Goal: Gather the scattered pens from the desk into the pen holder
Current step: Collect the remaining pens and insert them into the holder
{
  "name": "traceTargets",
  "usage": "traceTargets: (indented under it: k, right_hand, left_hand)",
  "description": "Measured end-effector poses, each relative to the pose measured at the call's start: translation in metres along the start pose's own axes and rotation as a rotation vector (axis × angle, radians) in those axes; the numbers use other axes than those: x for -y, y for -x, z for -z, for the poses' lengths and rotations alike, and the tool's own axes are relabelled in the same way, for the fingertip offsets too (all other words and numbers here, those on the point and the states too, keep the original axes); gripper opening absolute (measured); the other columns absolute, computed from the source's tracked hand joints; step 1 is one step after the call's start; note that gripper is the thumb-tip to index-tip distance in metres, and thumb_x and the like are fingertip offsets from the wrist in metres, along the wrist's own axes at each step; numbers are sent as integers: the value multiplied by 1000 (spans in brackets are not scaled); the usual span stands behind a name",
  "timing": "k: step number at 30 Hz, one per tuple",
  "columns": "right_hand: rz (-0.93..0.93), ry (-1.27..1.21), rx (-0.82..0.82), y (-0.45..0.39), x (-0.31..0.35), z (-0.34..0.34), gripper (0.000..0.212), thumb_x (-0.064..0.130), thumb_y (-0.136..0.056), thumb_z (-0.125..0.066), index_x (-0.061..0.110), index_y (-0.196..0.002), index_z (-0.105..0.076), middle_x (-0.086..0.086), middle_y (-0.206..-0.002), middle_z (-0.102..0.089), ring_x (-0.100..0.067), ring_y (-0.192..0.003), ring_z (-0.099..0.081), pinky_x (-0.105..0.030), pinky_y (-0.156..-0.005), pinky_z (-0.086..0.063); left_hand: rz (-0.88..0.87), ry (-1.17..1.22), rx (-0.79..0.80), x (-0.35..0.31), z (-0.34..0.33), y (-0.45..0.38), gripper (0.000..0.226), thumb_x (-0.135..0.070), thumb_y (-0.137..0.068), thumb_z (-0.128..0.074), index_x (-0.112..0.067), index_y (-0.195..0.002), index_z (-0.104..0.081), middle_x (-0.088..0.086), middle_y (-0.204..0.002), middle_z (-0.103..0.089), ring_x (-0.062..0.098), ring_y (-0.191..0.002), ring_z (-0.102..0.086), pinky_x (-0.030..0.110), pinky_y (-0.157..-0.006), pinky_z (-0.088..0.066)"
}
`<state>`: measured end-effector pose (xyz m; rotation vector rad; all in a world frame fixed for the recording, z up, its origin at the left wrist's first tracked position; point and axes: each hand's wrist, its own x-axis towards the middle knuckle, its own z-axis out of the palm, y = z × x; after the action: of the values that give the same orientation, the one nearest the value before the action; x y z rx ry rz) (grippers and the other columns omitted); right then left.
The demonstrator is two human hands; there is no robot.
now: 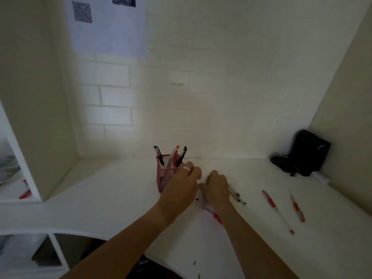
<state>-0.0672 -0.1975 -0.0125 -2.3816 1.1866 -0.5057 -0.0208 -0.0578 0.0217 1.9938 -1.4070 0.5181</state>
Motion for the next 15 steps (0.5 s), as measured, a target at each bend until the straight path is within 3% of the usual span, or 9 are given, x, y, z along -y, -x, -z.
traceTargets:
  k: [2, 5, 9, 15]
  right_hand:
    - [0, -33, -51, 1, 2, -1, 26, 27, -100, -57, 5, -112, -53, -17, -112, -64, -31, -97, -65, -31, -65, -40]
    - [-36, -53, -66, 1, 3, 0, 33, 34, -103, -49, 3, -113, -53, -19, -112, -66, -33, -99, -66, -31, -65, -39]
    - [-55, -54, -55, 0, 2, 0, 34, 35, -101, -53, 3, -107, -61, -18, -106, -70, -32, -93, -69, -30, -62, -43]
    - [-98, -72, -46, 2, 2, 4, 31, 32, -96, -61, 2, -101, -68, -17, -103, -71, -32, -93, -71, -29, -62, -41]
  left_hand:
    - [-2, -20, 152, -2, -21, 2, 20, -3, -92, -51, -10, -109, -60, 10, -112, -60, 23, -94, -61, 30, -78, -54]
    - [187, 21, 294, 1, -45, 0, 18, -7, -99, -45, -7, -112, -57, 12, -117, -61, 25, -102, -61, 29, -82, -48]
    - [361, 42, 299, 1, -62, -8, 23, -8, -98, -44, -5, -118, -54, 14, -117, -60, 28, -103, -60, 31, -85, -49]
    - [569, 131, 267, -2, -67, -19, 20, -13, -96, -50, 0, -112, -52, 18, -114, -60, 32, -101, -61, 30, -73, -43]
